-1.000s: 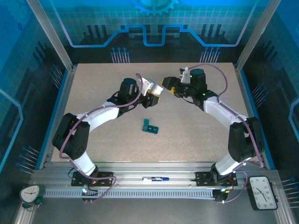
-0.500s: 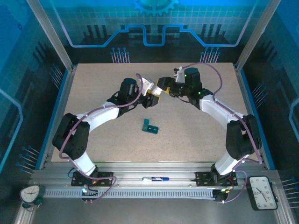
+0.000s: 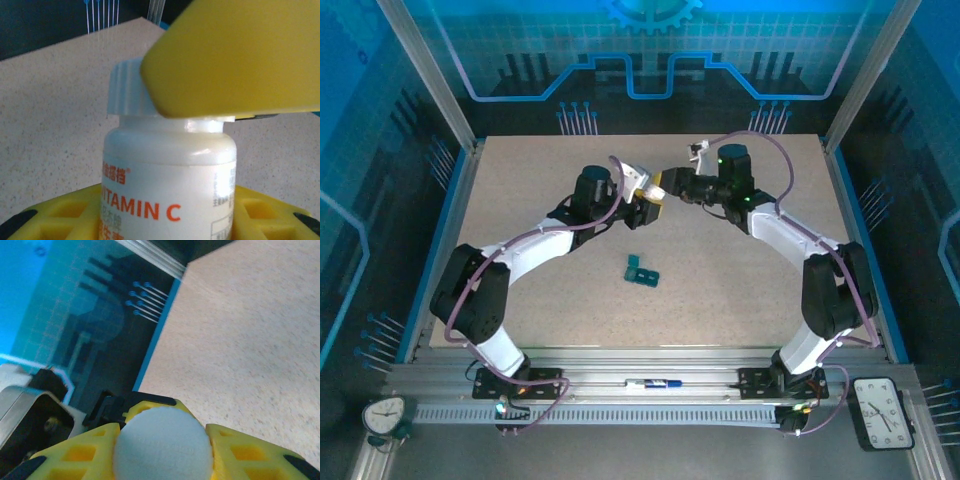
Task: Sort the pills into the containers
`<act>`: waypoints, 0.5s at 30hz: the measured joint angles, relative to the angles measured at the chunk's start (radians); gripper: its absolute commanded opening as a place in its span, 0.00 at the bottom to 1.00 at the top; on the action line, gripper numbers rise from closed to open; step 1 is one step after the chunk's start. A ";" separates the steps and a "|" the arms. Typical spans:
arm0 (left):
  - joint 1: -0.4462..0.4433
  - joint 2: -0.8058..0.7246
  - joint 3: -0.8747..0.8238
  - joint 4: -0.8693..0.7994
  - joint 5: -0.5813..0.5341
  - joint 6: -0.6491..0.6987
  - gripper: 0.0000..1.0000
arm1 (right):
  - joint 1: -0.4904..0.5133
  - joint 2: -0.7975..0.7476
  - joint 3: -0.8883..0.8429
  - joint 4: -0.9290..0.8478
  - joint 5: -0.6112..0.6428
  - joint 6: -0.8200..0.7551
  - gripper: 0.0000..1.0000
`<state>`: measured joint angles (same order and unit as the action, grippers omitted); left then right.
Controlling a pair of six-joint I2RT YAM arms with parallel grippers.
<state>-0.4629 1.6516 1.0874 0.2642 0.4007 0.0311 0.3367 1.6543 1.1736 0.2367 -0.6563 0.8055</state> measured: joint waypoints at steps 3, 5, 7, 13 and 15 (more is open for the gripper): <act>0.000 -0.012 0.000 0.015 0.014 -0.004 0.00 | -0.018 -0.004 -0.026 0.088 -0.069 -0.045 0.59; 0.000 -0.014 0.000 0.023 0.017 -0.006 0.00 | -0.024 -0.008 -0.037 0.105 -0.097 -0.067 0.69; 0.000 -0.014 0.000 0.026 0.019 -0.006 0.00 | -0.032 -0.013 -0.047 0.119 -0.115 -0.077 0.72; 0.000 -0.014 0.000 0.026 0.019 -0.006 0.00 | -0.070 -0.077 -0.081 0.130 -0.111 -0.042 0.75; 0.000 -0.014 0.000 0.026 0.019 -0.006 0.00 | -0.081 -0.093 -0.081 0.128 -0.093 -0.018 0.75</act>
<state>-0.4629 1.6375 1.0874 0.2901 0.4194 0.0250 0.2554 1.5616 1.0927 0.3649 -0.7498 0.7876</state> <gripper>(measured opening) 0.463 0.751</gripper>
